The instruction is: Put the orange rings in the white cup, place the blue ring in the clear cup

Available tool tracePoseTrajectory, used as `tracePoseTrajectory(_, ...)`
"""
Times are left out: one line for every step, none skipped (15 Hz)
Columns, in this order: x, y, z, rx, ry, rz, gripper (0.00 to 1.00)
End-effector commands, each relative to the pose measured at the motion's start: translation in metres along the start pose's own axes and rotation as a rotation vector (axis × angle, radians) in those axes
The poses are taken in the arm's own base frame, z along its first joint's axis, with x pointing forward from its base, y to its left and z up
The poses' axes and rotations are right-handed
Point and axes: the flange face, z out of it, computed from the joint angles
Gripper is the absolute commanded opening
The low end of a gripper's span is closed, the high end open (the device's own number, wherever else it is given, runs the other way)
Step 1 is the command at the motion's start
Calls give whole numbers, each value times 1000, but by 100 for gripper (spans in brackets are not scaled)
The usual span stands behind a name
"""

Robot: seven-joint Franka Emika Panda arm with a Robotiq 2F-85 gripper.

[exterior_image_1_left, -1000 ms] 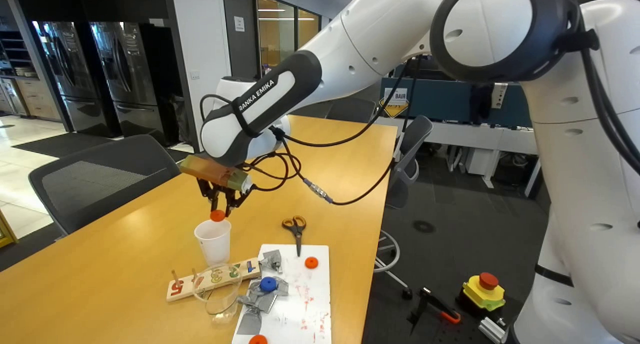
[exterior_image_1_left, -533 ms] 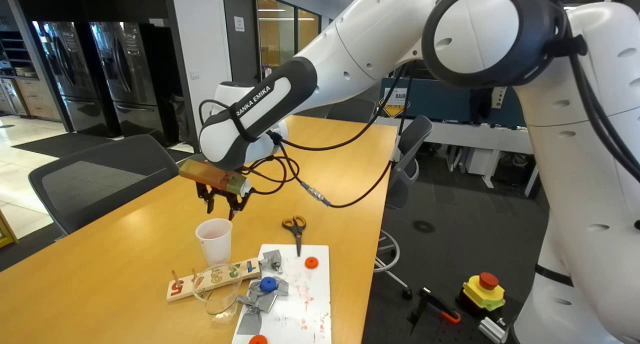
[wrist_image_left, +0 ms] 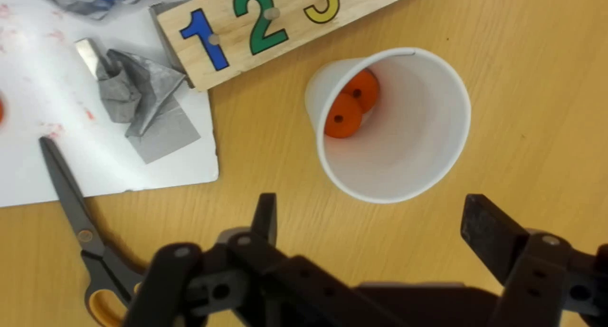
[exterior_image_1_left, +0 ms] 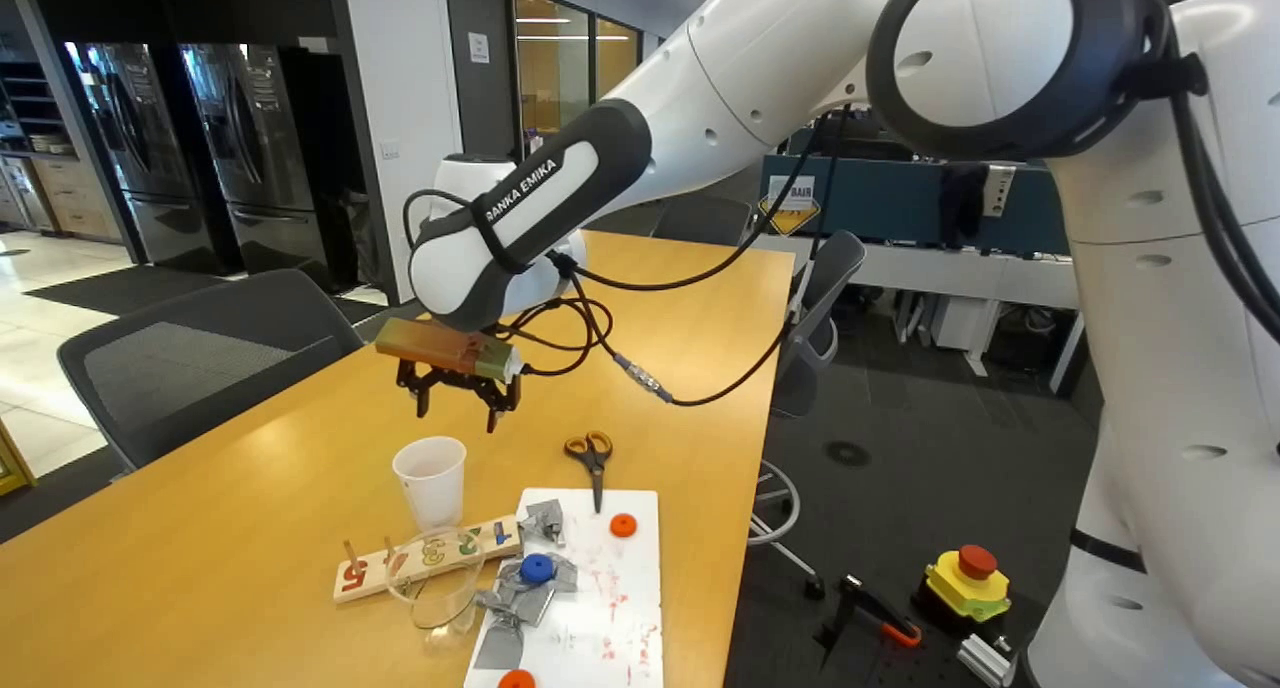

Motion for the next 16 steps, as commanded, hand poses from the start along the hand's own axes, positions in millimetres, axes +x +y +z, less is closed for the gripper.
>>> tracePoseTrajectory(0, 46, -43, -28, -12, -113, 100)
tracePoseTrajectory(1, 59, -51, -38, -18, -148, 99)
tracePoseTrajectory(2, 76, -58, -52, -31, -186, 100)
tracePoseTrajectory(3, 94, -64, -71, -44, -227, 100)
tracePoseTrajectory(6, 115, -67, -75, -62, -274, 100)
tracePoseTrajectory(7, 133, -70, -81, -71, -313, 100)
tracePoseTrajectory(9, 152, -67, -83, -91, -352, 100)
tracePoseTrajectory(11, 169, -66, -86, -104, -390, 100)
tracePoseTrajectory(12, 184, -59, -91, -130, -434, 100)
tracePoseTrajectory(12, 197, -52, -104, -150, -480, 100)
tracePoseTrajectory(12, 207, -41, -115, -162, -530, 100)
tracePoseTrajectory(11, 216, -31, -130, -177, -571, 100)
tracePoseTrajectory(10, 222, -17, -140, -193, -613, 100)
tracePoseTrajectory(8, 226, -8, -150, -202, -642, 100)
tracePoseTrajectory(4, 226, 5, -163, -216, -670, 100)
tracePoseTrajectory(1, 227, 14, -170, -224, -695, 100)
